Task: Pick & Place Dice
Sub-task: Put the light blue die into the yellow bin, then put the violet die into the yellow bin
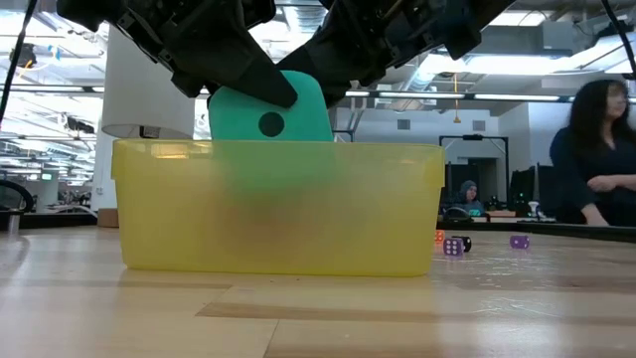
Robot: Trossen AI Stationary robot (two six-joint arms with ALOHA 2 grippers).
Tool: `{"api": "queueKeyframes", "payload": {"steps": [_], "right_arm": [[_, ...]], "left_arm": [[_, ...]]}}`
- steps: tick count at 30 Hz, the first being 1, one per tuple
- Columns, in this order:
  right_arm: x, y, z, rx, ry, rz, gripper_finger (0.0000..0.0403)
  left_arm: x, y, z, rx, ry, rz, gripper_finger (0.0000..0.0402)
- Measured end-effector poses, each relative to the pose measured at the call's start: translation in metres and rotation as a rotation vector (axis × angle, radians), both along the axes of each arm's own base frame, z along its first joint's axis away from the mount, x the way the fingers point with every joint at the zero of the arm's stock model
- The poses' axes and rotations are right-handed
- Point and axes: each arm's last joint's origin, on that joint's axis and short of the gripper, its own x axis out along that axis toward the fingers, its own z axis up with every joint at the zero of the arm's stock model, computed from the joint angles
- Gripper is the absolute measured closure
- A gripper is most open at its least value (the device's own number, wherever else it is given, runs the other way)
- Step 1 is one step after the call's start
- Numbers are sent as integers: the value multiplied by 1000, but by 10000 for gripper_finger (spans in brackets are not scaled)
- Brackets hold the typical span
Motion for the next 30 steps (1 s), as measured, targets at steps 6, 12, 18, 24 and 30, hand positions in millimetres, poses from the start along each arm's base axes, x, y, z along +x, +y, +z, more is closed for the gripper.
{"api": "queueKeyframes", "payload": {"steps": [6,12,18,24,30], "right_arm": [[0,0,0,0,-2,1,403],[0,0,0,0,2,0,403],[-1,0,-1,-1,14,-3,403],[-4,-1,-6,-2,81,-10,403],[-5,-1,-9,-7,101,-13,403]], "left_arm": [[0,0,0,-1,-4,-1,9],[0,0,4,-5,-16,-1,9],[-3,1,9,-6,-19,-1,9],[-4,2,9,-2,-11,0,9],[-3,1,12,-8,-27,1,9]]}}
